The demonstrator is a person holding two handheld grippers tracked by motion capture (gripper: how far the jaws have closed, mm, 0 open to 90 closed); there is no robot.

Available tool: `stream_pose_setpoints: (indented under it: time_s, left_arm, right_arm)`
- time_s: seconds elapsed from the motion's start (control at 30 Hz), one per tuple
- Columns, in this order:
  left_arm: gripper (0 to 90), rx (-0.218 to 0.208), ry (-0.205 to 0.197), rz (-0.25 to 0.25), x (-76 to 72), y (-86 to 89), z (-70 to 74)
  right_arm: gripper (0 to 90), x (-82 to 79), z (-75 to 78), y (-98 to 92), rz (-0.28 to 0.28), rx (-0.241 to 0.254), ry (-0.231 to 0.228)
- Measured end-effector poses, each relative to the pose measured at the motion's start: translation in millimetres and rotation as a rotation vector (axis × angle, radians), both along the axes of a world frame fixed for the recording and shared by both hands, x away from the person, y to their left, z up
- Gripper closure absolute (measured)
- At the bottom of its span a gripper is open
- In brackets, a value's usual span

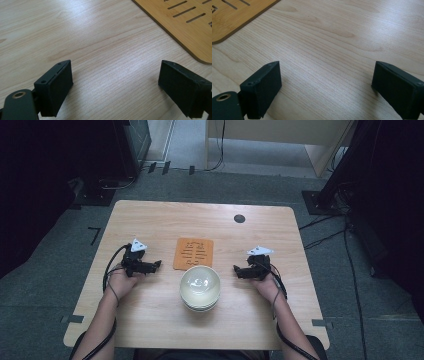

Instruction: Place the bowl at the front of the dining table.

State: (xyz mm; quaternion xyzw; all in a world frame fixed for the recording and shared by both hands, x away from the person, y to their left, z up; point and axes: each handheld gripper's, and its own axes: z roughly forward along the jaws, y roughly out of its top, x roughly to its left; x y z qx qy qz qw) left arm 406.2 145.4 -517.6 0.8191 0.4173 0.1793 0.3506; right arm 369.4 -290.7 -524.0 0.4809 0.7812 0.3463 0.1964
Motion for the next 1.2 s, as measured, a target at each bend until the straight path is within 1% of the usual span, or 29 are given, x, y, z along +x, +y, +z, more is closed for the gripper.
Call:
stream_pose_setpoints:
  time_s: [0.13, 0.3, 0.43, 0.5, 0.6, 0.77, 0.87, 0.9, 0.97, 1.03, 1.13, 1.2]
  left_arm:
    - [13.2, 0.009, 0.015, -0.020, 2.9, -0.6, 2.0]
    - [13.6, 0.016, 0.033, -0.023, 5.1, -0.8, 3.8]
    - [13.5, -0.005, 0.063, -0.005, 7.5, -0.2, 6.1]
    - [13.5, -0.012, 0.078, 0.013, 9.0, -0.1, 7.5]
    - [13.5, -0.006, 0.093, 0.036, 11.3, -1.4, 8.9]
    - [13.5, -0.005, 0.106, 0.043, 12.6, -3.0, 10.2]
    - [13.8, -0.009, 0.131, 0.068, 12.7, -1.5, 12.5]
    - [14.0, -0.018, 0.145, 0.076, 12.6, -0.8, 13.3]
    - [14.0, -0.026, 0.158, 0.072, 12.6, -0.7, 14.3]
    - [14.0, -0.014, 0.161, 0.066, 12.5, -2.0, 14.8]
    - [14.0, -0.015, 0.165, 0.059, 12.8, -2.3, 16.0]
    - [14.0, -0.028, 0.169, 0.059, 13.5, -1.8, 17.5]
  right_arm:
    - [8.2, 0.2, 0.0, 0.2, 0.000, 0.000, 0.000]
    - [8.2, 0.4, 0.0, 0.4, -0.001, -0.001, -0.001]
    - [8.2, 0.4, 0.0, 0.3, 0.000, 0.000, 0.000]
    - [8.2, 0.5, 0.0, 0.3, 0.000, -0.001, -0.001]
    - [8.2, 0.7, 0.1, 0.5, 0.000, -0.001, 0.000]
    - [8.2, 1.0, 0.1, 0.7, 0.000, -0.001, 0.000]
    - [8.2, 1.0, 0.1, 0.7, 0.000, -0.001, 0.000]
    - [8.2, 1.0, 0.1, 0.7, 0.000, -0.001, 0.000]
    - [8.2, 1.1, 0.1, 0.8, 0.000, 0.000, 0.002]
    - [8.2, 1.2, 0.1, 0.7, 0.002, -0.001, 0.000]
    - [8.2, 1.2, 0.1, 0.9, 0.001, 0.000, 0.002]
    - [8.2, 1.1, 0.1, 0.9, 0.001, 0.000, 0.002]
